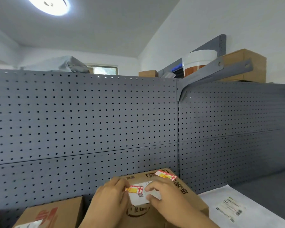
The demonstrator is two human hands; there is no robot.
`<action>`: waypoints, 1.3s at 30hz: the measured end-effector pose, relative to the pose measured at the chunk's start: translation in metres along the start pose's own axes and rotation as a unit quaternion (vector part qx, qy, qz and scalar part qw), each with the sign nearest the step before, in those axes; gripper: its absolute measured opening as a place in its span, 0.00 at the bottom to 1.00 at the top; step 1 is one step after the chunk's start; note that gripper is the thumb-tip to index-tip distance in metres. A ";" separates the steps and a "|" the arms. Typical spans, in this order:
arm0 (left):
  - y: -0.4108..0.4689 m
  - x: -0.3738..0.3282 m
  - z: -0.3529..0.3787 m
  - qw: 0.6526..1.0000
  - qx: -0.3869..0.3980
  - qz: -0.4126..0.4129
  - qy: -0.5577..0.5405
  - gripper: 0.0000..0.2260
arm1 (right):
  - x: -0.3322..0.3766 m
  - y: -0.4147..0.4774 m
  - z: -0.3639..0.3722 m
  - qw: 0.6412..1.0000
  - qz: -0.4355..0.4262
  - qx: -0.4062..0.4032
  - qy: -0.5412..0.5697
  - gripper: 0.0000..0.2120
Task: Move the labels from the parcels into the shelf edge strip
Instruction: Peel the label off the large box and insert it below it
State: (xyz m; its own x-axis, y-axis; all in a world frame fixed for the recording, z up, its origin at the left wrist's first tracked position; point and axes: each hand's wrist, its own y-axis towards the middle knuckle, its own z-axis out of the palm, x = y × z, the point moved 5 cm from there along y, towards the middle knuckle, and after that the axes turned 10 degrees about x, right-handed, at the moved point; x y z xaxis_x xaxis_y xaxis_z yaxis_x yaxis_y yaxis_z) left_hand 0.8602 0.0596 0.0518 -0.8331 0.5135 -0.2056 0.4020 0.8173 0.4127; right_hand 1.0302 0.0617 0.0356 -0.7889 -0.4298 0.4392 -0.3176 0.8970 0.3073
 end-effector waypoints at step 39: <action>0.000 -0.002 -0.012 0.999 -0.047 -0.007 0.012 0.05 | 0.005 0.018 -0.014 0.997 -0.075 -0.010 -0.007 0.08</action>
State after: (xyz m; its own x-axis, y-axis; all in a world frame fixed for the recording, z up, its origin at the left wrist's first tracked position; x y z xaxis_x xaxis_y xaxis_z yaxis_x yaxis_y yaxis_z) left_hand 0.8571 0.0554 0.0625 -0.8481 0.4944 -0.1903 0.3536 0.7957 0.4918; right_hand 1.0275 0.0745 0.0557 -0.7406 -0.5576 0.3750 -0.4228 0.8204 0.3850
